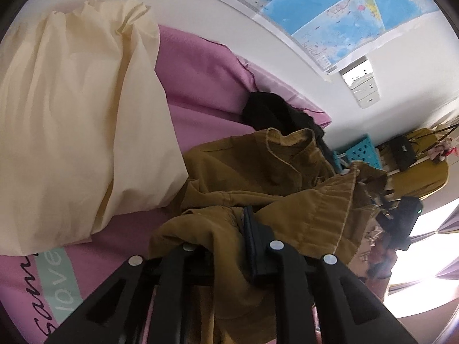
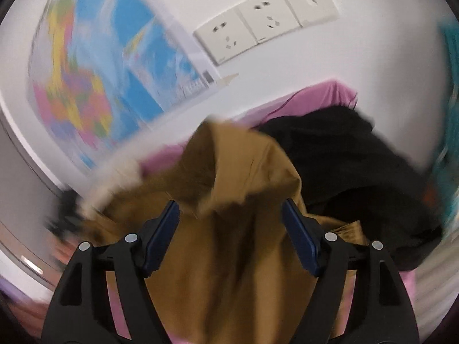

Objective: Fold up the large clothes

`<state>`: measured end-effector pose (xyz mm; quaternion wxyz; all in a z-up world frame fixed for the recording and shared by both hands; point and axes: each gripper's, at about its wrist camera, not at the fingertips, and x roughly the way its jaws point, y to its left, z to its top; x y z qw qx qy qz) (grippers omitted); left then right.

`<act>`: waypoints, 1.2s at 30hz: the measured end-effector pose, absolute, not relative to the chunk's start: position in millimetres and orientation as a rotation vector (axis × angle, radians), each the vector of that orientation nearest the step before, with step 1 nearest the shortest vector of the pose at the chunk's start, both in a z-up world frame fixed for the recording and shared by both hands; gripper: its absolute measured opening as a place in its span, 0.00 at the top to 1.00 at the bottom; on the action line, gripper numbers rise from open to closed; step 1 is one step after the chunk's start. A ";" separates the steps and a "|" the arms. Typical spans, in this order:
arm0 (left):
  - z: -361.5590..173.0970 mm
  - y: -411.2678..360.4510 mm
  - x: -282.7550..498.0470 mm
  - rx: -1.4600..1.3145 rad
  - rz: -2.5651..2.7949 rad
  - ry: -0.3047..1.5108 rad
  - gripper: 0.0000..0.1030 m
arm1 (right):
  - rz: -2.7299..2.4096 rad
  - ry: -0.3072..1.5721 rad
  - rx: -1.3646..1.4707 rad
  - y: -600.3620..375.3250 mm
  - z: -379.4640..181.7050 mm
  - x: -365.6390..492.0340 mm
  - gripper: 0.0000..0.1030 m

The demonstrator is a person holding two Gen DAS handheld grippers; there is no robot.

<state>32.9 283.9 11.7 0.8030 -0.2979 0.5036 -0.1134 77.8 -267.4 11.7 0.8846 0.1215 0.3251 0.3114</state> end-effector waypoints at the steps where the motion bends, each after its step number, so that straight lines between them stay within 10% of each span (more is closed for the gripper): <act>1: 12.8 284.9 30.3 -0.649 -0.257 1.070 0.80 | 0.620 0.662 0.179 -259.9 9.5 74.6 0.29; 6: 30.8 287.7 12.7 -0.745 -0.324 0.999 0.62 | 0.460 0.639 -0.091 -227.4 -8.9 80.6 0.35; 12: 53.2 271.7 -3.4 -0.673 -0.330 0.948 0.58 | 0.409 0.714 -0.094 -230.6 -31.8 106.1 0.94; 25: 91.7 262.1 -61.2 -0.512 -0.327 0.712 0.32 | 0.421 0.632 0.095 -272.1 -6.6 89.9 0.97; 33: 28.2 196.9 -5.8 -0.051 -0.058 0.986 0.33 | 0.437 0.611 0.133 -279.5 -2.7 81.3 0.97; 36: 13.2 192.6 9.7 0.033 0.025 0.996 0.52 | 0.446 0.587 0.151 -285.2 5.3 77.3 0.97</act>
